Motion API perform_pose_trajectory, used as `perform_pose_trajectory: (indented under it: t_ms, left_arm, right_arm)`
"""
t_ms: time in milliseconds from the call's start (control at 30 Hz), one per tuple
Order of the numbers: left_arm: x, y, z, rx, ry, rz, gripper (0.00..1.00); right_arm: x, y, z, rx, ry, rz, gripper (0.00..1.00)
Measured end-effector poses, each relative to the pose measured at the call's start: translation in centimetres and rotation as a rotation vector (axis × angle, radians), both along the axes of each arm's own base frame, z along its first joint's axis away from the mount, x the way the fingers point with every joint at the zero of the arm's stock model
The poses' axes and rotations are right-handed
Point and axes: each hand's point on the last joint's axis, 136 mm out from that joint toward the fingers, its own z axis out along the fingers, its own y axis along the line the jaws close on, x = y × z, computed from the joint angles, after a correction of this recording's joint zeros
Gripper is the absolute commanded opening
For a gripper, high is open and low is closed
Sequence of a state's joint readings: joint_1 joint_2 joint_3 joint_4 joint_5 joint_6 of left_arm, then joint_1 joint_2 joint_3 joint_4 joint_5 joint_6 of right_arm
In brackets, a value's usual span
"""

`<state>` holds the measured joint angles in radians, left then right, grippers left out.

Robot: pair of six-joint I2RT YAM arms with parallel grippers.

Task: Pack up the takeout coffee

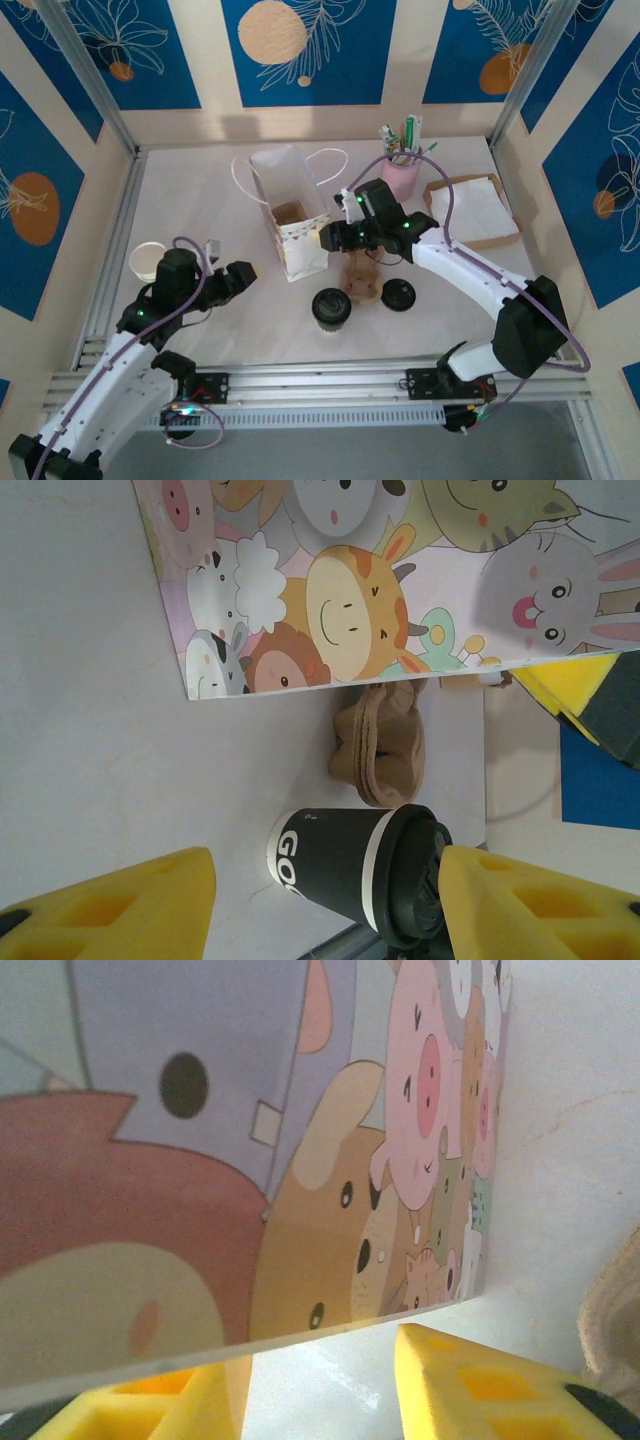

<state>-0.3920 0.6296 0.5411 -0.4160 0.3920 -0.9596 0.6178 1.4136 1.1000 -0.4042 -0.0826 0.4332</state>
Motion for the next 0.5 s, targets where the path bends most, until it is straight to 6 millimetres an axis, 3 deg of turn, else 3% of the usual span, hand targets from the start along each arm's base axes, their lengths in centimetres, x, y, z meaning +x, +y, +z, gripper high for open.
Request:
perform_pose_trajectory:
  t_ms: [133,400,500]
  left_arm:
    - [-0.3,0.1,-0.4,0.009,0.018,-0.001,0.63]
    - [-1.0,0.2,-0.9,0.049,0.034,-0.029,0.75]
    - [-1.5,0.0,-0.9,0.059,0.038,-0.049,0.8]
  right_arm:
    - [-1.0,-0.7,0.5,-0.018,0.008,-0.002,0.62]
    - [-5.2,-2.9,4.9,-0.016,-0.067,0.008,0.8]
    - [-6.7,-3.8,5.5,-0.028,-0.071,0.007,0.87]
